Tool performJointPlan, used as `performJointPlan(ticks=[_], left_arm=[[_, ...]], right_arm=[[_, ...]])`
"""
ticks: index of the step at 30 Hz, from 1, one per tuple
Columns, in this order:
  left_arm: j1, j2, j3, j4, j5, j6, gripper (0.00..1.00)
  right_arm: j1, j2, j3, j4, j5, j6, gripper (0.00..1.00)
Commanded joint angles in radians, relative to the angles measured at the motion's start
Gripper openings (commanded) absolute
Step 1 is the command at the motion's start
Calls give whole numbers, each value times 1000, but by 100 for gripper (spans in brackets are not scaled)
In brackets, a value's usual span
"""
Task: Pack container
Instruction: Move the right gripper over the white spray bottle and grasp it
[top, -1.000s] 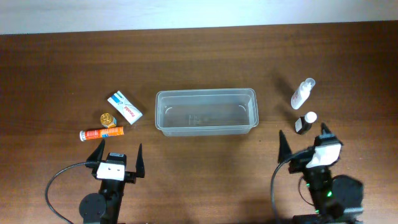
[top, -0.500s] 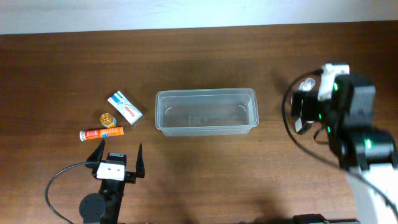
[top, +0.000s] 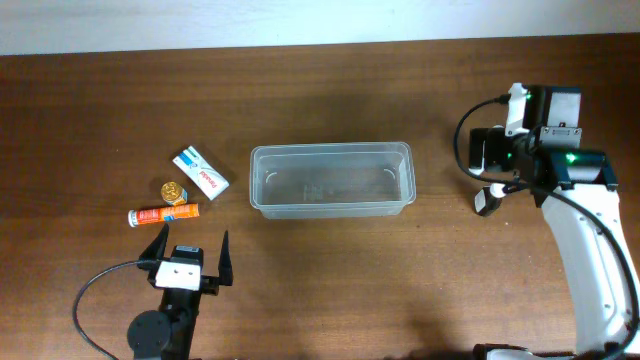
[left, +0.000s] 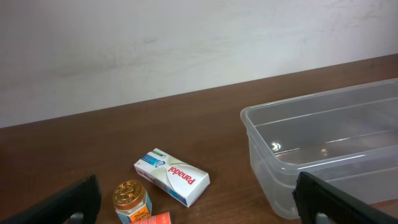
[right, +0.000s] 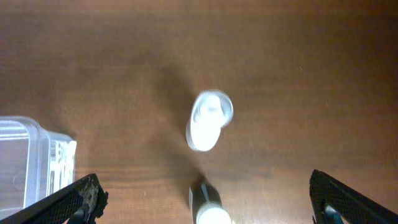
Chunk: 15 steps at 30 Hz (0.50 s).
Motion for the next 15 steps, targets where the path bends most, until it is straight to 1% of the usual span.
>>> performJointPlan(ticks=[1, 6, 15], left_arm=[[5, -6, -7, 2, -6, 20, 99], [5, -6, -7, 2, -6, 20, 99], [5, -6, -7, 2, -6, 20, 99]], right_arm=[[-34, 40, 20, 48, -112, -67, 99], [-63, 122, 20, 103, -146, -66, 99], [-70, 282, 20, 159, -198, -66, 100]])
